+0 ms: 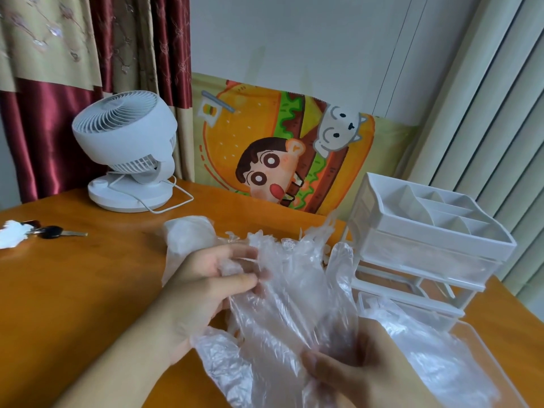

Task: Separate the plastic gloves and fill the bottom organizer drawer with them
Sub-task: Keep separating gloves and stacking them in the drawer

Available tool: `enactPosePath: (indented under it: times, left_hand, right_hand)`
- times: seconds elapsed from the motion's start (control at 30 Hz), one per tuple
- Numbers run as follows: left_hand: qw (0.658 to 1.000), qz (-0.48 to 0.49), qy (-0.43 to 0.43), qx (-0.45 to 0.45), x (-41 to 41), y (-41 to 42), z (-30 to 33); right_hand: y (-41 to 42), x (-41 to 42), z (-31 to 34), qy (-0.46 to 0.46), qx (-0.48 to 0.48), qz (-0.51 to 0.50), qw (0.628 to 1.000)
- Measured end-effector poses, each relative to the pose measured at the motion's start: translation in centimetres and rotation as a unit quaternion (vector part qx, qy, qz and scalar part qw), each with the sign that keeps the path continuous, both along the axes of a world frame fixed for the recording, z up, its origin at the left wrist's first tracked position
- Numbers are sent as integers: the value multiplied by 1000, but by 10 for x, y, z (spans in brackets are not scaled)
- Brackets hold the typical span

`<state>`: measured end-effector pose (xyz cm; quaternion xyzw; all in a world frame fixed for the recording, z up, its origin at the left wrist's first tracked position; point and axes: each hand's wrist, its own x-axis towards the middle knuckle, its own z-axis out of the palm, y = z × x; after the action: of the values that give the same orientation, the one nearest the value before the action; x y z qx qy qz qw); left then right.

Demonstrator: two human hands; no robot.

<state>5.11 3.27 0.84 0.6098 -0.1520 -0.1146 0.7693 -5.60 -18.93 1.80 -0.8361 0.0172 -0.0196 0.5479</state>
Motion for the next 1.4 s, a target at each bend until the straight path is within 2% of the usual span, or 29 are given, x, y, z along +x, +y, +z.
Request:
enactPosePath:
  times: [0.37,0.5,0.57,0.67,0.87,1.03,1.17,1.3,1.4]
  left_hand:
    - [992,118,-36,-5,1,-8,-2]
    - [999,33,-13,-25,3,-2,0]
    - [999,3,-34,15,5,1,-2]
    - [993,22,-77,90,5,-2,-4]
    - [992,94,-79,21,4,-6,-3]
    - [986,139,-87,34,2,-8,-3]
    - [990,115,-71,27,5,-6,-5]
    - [998,47,-50,-3,3,-6,-3]
    - [996,58,-66,18,3,-8,-3]
  right_hand:
    - [1,1,-5,-1,-29,1,1000]
    - [-1,3,-5,1,-18,14,1000]
    - [-2,3,-7,-7,-33,1,999]
    - [-1,3,-6,-9,-35,16,999]
    - [-2,2,-8,-14,-25,17,999]
    - [-1,3,-8,-13,-38,8,999]
    - [-1,3,-8,-22,-38,0,999]
    - [-1,5,-7,-22,-42,12,999]
    - [-3,4,-10,-21,-33,-1,999]
